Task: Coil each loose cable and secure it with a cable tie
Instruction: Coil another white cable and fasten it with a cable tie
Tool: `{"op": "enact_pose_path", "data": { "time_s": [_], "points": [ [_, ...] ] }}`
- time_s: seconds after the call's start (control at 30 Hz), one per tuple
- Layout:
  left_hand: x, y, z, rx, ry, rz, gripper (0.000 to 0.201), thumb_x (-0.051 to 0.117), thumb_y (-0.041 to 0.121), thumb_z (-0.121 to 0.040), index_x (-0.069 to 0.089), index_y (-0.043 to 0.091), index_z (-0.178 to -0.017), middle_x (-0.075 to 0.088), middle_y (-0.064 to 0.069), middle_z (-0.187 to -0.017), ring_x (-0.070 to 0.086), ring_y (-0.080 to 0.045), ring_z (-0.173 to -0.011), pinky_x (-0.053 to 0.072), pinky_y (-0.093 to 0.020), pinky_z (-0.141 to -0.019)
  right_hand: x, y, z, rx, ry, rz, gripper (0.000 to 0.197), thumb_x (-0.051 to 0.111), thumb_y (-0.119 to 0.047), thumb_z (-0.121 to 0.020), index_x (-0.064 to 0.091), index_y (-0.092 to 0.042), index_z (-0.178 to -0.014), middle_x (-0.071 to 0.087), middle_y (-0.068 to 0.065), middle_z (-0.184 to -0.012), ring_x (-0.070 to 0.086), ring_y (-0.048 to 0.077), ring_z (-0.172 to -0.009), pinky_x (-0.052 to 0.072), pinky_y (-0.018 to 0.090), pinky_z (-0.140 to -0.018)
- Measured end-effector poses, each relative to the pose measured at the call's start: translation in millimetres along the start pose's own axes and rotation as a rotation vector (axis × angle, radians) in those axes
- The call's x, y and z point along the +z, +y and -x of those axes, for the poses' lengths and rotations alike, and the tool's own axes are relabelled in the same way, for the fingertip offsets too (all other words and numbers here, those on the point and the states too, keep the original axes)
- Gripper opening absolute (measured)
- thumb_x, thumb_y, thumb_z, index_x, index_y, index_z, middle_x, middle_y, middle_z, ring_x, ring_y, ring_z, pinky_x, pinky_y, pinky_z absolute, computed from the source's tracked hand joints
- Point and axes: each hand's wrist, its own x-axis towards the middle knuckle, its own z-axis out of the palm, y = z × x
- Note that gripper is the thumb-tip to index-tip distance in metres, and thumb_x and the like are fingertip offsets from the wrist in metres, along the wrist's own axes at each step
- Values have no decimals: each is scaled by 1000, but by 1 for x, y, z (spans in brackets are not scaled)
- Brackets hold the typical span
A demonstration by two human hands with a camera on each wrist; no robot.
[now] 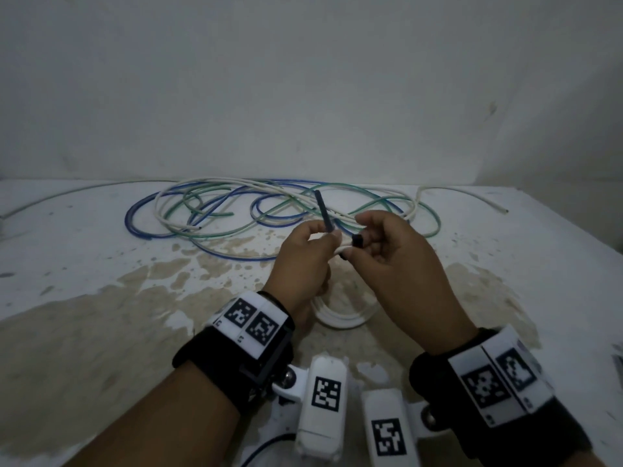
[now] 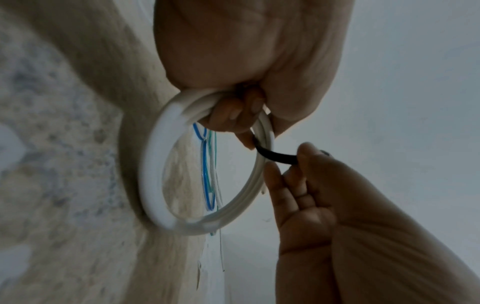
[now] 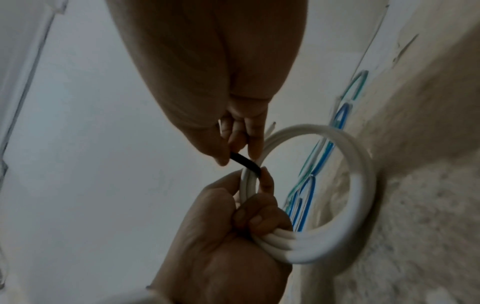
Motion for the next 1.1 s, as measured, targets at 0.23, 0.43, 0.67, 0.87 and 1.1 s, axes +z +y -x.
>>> {"op": "enact_pose_path", "data": {
  "time_s": [0.23, 0.43, 0.67, 0.87, 1.1],
  "points": [
    [-2, 1, 0, 17, 17, -49, 12, 50, 17, -95, 60, 22, -99, 46, -10, -60, 31, -12, -34, 24, -17, -38, -5, 1, 4, -73, 72, 75, 26, 69, -8, -83, 64, -31, -95, 65, -15, -88, 61, -4, -81, 43, 4, -73],
    [-1, 3, 3, 78, 56, -123, 15, 50, 18, -96, 63, 26, -97, 48, -4, -57, 31, -12, -39, 28, -20, -40, -6, 2, 5, -16, 109, 89, 22, 61, -11, -89, 65, -25, -105, 65, -16, -84, 60, -5, -79, 40, 3, -70],
    [6, 8, 10, 214, 18, -259, 23, 49, 15, -97, 69, 12, -107, 66, 7, -61, 47, 1, -35, 32, -11, -38, -7, 0, 5, -63, 184, 153, 32, 58, -10, -92, 63, -14, -122, 64, -6, -95, 54, -11, -81, 35, -3, -73],
    [10, 11, 15, 351, -57, -407, 23, 53, 20, -95, 74, 11, -95, 72, -7, -77, 65, -1, -66, 46, -10, -62, -14, 2, 1, -31, 342, 163, 22, 60, -13, -90, 71, -13, -109, 68, -9, -100, 62, 2, -94, 47, 17, -88],
    [11, 9, 15, 387, -98, -447, 27, 53, 19, -95, 72, 6, -82, 70, -11, -74, 67, -17, -69, 52, -34, -71, -13, -2, 2, -1, 336, 111, 20, 59, -14, -90, 73, -12, -105, 70, -7, -98, 66, 8, -92, 51, 26, -88]
  ]
}}
